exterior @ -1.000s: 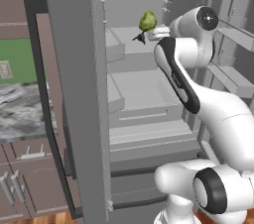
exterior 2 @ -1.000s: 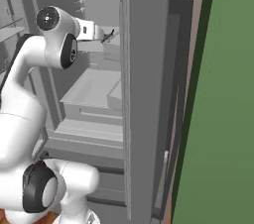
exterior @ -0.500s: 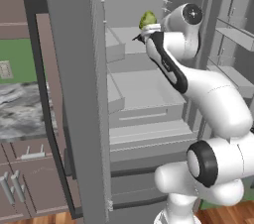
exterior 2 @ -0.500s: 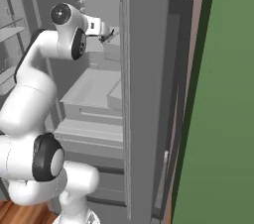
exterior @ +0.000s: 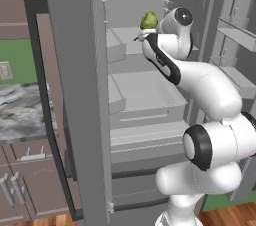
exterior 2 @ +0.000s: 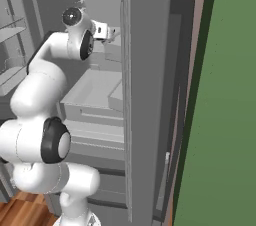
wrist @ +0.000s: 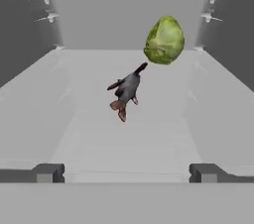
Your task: Take the fish from the fridge and place it on the digital scale on the counter by the fridge. Wait a few seconds for a reading, then move it to the plate on the dining counter.
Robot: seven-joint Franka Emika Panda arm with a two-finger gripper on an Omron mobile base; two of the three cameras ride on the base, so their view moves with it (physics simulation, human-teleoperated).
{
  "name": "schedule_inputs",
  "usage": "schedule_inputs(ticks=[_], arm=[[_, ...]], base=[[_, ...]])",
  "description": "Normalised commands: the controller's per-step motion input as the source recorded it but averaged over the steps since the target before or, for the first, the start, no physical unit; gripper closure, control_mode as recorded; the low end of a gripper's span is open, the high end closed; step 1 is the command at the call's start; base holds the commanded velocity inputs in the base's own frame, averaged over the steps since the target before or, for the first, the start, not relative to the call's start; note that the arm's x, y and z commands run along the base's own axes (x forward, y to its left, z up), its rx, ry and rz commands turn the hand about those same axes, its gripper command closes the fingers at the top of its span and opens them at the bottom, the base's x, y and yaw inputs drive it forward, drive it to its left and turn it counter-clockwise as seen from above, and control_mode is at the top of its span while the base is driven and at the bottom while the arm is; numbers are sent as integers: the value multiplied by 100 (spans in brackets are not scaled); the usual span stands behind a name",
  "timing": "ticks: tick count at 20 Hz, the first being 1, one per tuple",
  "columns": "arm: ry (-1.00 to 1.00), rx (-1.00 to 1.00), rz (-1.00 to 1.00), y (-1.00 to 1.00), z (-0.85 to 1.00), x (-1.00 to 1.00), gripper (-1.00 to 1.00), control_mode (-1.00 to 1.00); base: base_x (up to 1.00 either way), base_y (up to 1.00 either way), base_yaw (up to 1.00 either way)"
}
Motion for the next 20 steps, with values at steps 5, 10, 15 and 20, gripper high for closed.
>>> schedule_inputs(ticks=[5,10,15,20], arm=[[2,0,0,0,-4,40,-100,-100],[2,0,0,0,0,35,-100,-100],[11,0,0,0,-9,39,-100,-100],[13,0,0,1,-15,41,-100,-100]], base=[[0,0,0],[0,0,0],[0,0,0],[0,0,0]])
